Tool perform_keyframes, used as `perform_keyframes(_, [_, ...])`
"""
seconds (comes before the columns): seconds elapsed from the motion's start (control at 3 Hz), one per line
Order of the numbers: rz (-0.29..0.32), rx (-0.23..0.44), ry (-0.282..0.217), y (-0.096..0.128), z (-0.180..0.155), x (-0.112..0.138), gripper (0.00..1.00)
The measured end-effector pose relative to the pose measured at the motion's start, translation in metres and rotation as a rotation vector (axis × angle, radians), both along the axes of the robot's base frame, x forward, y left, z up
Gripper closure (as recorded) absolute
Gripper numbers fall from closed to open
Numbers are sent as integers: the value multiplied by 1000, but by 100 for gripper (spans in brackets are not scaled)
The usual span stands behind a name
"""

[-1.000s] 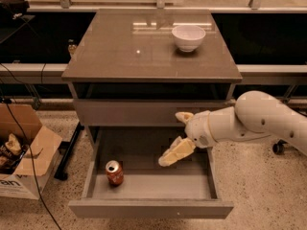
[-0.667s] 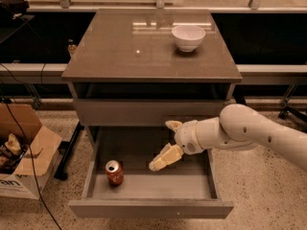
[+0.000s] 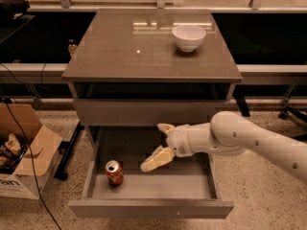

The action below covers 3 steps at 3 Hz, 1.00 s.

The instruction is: Pick coke can from middle drawer and place on counter

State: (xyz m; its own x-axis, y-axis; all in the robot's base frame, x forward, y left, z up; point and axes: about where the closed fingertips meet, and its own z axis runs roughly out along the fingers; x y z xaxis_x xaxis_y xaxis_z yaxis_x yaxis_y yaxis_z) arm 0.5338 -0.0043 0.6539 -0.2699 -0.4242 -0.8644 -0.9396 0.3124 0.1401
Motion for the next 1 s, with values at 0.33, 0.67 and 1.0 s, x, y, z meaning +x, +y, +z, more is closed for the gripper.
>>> perform_keyframes(0.33, [22,96,1,58,-51,19,0])
perform_keyframes(0.67, [47,96,7,91,-86,29,0])
perform_keyframes(1.0, [61,66,32,118,-129,34,0])
